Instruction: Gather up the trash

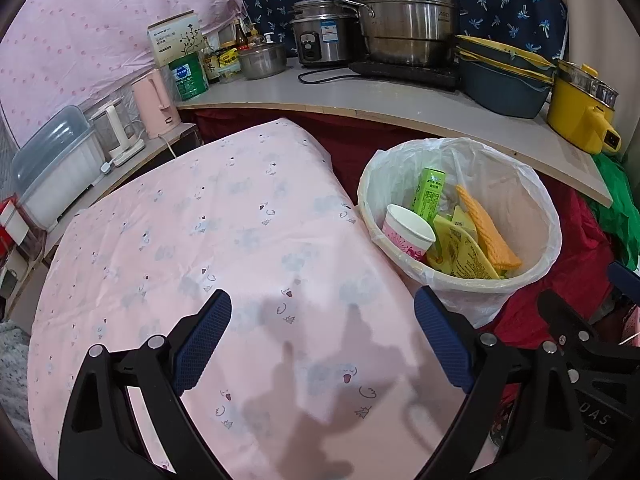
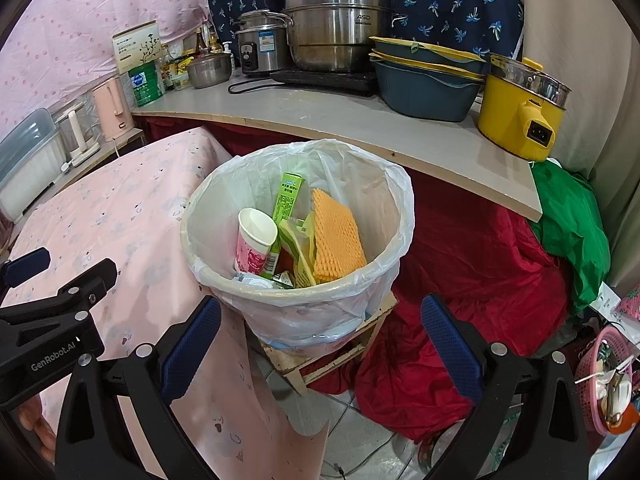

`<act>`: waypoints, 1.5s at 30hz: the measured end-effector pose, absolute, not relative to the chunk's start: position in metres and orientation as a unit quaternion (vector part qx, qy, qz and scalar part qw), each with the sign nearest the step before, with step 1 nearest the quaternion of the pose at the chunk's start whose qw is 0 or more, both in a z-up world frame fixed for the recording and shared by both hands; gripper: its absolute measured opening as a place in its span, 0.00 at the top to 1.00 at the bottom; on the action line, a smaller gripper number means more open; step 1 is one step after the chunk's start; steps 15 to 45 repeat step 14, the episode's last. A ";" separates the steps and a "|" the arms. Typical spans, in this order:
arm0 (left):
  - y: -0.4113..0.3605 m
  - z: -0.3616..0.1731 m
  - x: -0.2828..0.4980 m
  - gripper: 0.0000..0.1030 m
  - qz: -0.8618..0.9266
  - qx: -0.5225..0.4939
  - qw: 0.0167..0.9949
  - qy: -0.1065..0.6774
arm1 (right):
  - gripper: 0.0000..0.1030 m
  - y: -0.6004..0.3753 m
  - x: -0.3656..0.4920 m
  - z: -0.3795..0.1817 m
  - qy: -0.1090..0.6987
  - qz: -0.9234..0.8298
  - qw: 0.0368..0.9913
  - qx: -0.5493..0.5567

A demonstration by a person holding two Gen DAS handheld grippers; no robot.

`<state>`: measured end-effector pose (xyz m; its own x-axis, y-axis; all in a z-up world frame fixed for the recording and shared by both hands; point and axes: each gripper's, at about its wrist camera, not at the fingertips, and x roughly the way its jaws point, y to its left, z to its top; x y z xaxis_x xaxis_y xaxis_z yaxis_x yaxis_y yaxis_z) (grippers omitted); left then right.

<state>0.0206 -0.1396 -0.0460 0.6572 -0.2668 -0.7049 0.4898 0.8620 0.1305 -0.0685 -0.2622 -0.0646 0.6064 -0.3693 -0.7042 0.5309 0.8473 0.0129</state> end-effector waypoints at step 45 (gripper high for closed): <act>-0.140 -0.047 0.022 0.14 -0.221 0.152 0.895 0.357 | 0.06 -0.264 -0.064 -0.066 0.368 -0.251 0.888 0.111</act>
